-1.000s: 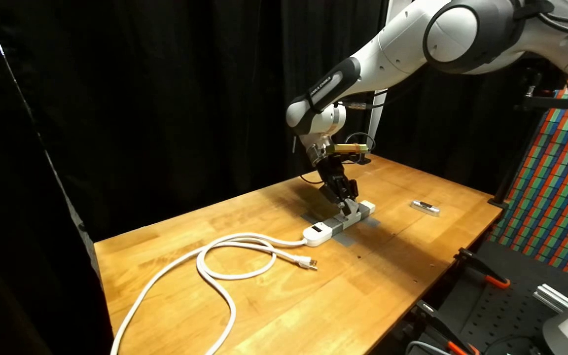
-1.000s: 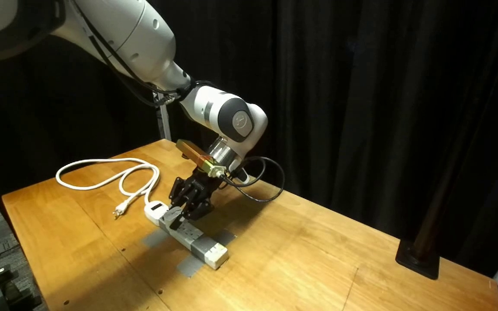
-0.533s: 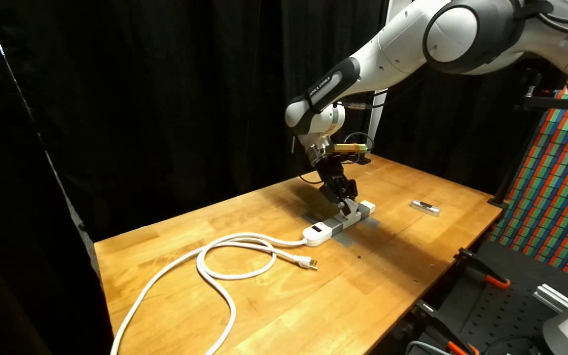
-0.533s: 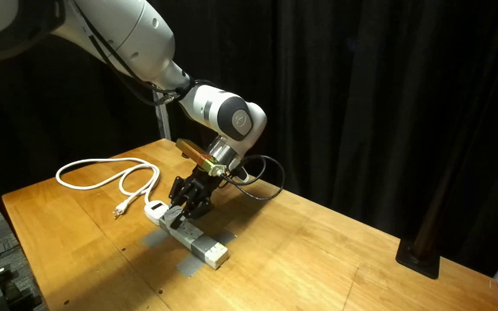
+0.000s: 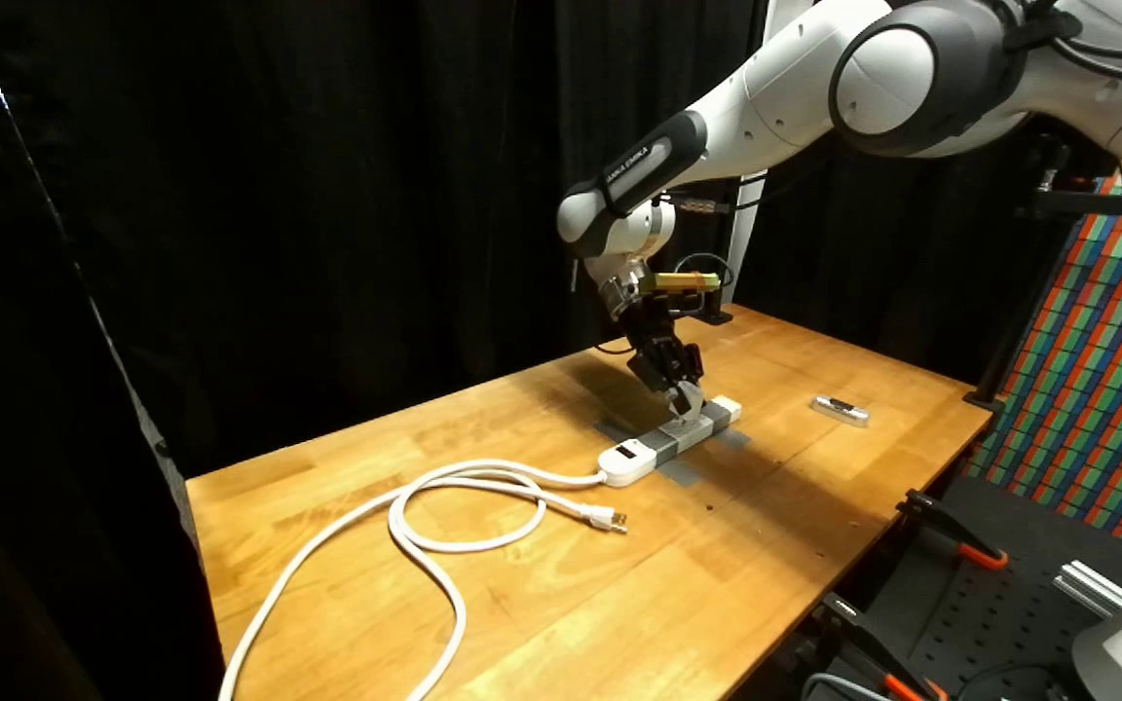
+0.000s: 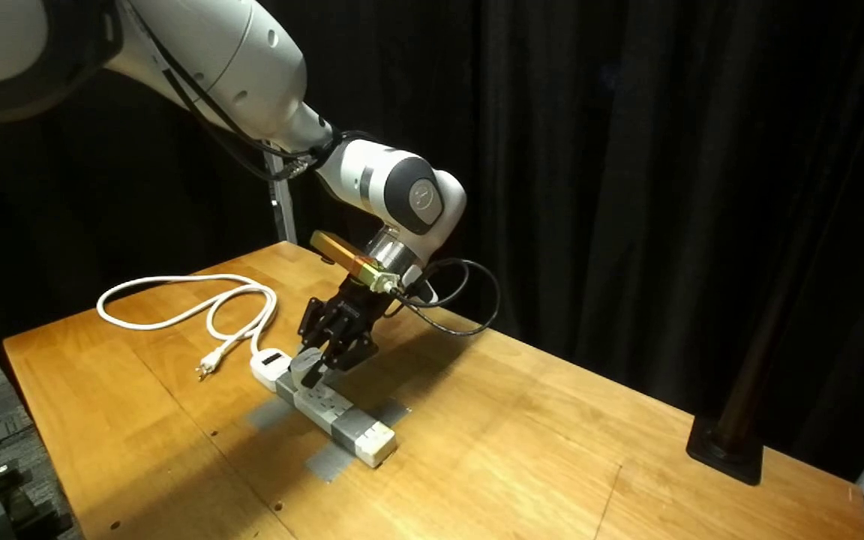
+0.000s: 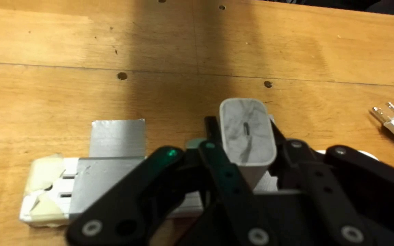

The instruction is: Plug the charger head into the extension cable

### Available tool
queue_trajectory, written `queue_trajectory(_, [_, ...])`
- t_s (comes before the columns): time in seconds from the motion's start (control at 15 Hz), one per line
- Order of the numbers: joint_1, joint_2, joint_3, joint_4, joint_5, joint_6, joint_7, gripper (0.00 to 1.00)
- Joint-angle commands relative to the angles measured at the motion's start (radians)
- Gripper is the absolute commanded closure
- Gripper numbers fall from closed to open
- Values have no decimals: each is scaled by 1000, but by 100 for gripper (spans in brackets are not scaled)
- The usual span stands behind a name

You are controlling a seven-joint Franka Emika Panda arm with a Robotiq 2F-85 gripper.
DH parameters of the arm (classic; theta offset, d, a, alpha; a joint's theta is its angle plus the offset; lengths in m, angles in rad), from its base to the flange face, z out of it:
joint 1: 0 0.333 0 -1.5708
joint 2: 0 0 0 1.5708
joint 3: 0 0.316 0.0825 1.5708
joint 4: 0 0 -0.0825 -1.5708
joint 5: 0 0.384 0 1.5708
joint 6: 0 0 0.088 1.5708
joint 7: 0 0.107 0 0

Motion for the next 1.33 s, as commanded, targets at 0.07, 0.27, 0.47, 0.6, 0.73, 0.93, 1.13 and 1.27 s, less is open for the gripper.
queue_trajectory(0.07, [1,66,4,113,-10,-90,-4,87])
queue_trajectory(0.27, [1,95,7,141,-10,-104,-10,87])
queue_trajectory(0.47, [0,113,9,158,-7,-85,-13,87])
queue_trajectory(0.6, [5,116,5,167,-15,-75,-7,87])
queue_trajectory(0.73, [5,119,5,174,-17,-64,-8,87])
queue_trajectory(0.93, [3,126,6,182,-15,-70,-9,87])
queue_trajectory(1.13, [-2,140,6,189,-11,-80,-9,87])
queue_trajectory(1.27, [-6,160,7,192,-9,-81,-11,87])
